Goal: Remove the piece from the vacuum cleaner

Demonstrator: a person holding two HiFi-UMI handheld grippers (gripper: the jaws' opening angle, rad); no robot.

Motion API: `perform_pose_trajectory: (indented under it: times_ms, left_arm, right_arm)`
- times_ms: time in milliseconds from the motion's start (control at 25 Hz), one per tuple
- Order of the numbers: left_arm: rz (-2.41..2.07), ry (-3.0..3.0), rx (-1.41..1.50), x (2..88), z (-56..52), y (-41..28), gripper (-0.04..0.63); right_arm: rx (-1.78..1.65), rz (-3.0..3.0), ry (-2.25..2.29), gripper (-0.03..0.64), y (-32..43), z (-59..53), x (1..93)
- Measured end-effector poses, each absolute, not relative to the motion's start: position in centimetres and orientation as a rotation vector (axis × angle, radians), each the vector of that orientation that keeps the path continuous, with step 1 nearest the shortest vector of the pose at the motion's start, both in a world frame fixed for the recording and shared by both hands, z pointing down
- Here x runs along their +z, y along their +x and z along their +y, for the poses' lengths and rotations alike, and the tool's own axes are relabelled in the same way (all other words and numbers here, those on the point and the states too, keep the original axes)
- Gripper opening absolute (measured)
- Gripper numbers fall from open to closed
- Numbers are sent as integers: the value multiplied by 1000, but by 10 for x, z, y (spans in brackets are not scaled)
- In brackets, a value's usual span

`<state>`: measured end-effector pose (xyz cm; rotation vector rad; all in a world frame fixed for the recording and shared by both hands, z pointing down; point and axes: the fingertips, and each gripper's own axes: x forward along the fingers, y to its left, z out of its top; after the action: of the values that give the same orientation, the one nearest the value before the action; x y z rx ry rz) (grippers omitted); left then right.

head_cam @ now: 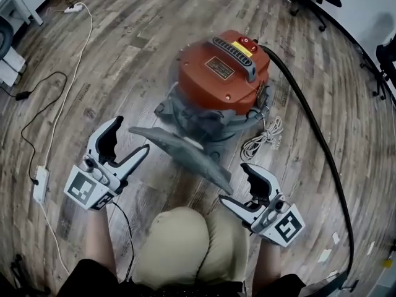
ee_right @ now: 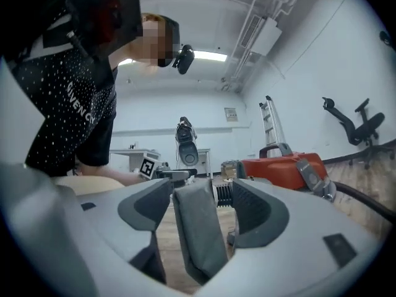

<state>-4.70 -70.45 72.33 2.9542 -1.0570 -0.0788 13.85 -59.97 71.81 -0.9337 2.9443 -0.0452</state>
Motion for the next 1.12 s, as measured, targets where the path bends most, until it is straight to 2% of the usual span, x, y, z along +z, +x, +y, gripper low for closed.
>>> perform_pose_trajectory:
  times_ms: [120,200,240,280,400,440,680,1000,1120]
  left_arm:
    - [-1018,2957,150,760,-715,-37,342]
    - [-1030,2937,162,769,-716,-34,339]
    - [-1048,2916,125,769,-716,-35,332]
    - [-1067,2888,83,768,-716,-38,252]
    - [-1073,2854,29,765,-711,-43,55]
    - [-1070,2863,26,765,-708,-43,29]
    - [-1042,2834,-117,755,-688,-47,25]
    - [-979,2859,-118,750,-652,-39,24]
    - [-939,2789,-270,743,-640,-50,24]
  right_arm:
    - [21,2989,-956,311,128,-602,728]
    - [49,2970,-1015,296,130,-606,728]
    - [61,2955,-1056,197,133,-608,728]
    - [65,2942,-1088,46,136,-610,727]
    - [34,2917,-1090,41,139,-612,726]
    - [15,2908,-1070,40,139,-611,726]
    - [-28,2904,-953,37,130,-592,728]
    - [-29,2932,-898,37,122,-577,730]
    - [-65,2884,-788,35,121,-561,720]
